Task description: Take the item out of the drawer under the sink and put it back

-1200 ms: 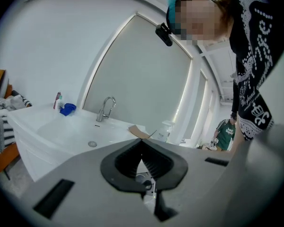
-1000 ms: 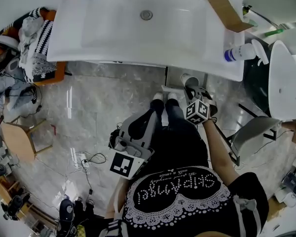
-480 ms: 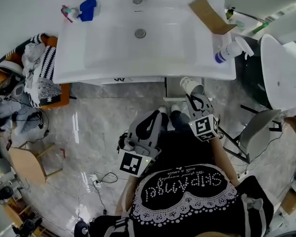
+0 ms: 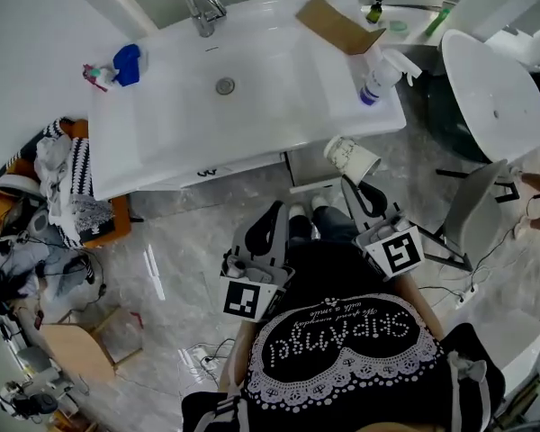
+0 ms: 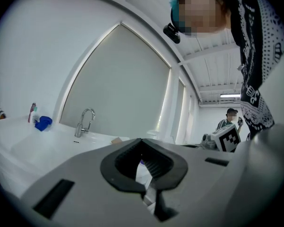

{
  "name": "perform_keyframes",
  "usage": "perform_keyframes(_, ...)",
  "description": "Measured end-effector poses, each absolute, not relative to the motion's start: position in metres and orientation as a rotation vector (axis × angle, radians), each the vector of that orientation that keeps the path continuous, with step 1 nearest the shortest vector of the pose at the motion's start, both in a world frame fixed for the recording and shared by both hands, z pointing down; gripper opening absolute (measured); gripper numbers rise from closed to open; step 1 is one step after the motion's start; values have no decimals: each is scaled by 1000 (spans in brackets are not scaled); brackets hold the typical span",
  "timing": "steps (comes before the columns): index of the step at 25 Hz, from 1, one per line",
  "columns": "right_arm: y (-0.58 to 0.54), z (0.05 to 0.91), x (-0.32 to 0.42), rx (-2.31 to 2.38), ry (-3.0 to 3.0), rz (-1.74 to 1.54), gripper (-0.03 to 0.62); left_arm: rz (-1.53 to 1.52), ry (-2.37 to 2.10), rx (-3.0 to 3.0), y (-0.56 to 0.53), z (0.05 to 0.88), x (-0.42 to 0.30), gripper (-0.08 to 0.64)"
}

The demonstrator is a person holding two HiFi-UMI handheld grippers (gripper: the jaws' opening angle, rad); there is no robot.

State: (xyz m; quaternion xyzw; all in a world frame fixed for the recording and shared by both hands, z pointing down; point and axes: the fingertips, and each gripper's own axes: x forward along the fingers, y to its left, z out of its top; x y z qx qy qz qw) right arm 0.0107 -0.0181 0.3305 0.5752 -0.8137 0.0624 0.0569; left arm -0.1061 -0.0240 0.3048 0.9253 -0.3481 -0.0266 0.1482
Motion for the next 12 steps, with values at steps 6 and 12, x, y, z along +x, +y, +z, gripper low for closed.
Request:
perform_keyframes(6,4,304,31,1898,-2517,228,25,-78,-941,2702,-26,303,-89,5)
perform_keyframes(12,19,293,50,2041,-2534,217,25,-90,-940,2727,-28,298,-84,5)
